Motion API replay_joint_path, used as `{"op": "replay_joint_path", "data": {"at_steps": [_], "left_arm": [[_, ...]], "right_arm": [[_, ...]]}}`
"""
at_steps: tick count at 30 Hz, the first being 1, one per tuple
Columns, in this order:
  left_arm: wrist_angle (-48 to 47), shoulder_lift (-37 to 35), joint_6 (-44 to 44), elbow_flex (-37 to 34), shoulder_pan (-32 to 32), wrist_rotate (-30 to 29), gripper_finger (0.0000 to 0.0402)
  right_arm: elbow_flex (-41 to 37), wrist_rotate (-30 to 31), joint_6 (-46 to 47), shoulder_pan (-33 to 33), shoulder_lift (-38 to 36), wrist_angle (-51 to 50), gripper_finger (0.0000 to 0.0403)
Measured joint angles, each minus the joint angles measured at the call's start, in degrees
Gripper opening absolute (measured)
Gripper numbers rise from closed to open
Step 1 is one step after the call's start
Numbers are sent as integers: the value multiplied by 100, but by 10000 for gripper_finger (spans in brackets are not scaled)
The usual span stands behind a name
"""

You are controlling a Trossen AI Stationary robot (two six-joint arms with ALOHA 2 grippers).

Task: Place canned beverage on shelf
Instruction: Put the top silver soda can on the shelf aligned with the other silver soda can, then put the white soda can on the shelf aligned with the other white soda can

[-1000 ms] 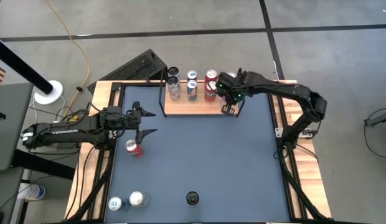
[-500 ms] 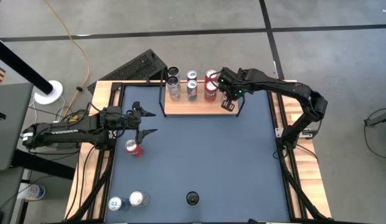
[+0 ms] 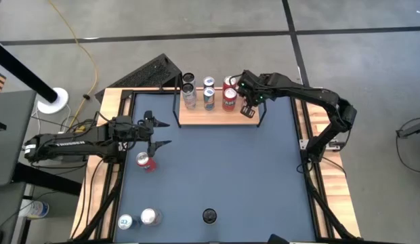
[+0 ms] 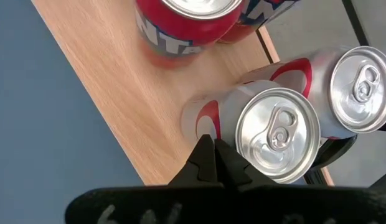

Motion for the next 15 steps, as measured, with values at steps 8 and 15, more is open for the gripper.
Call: {"op": "replay_joint_path", "data": {"at_steps": [8,15], "left_arm": [[-2,0,0,0,2,0,322],[-26,-2,-52,0,0,0,322]], "right_arm": [[0,-751,12,264,-45,-272,0],[2,-936,319,1229,-220,-738,0]]}}
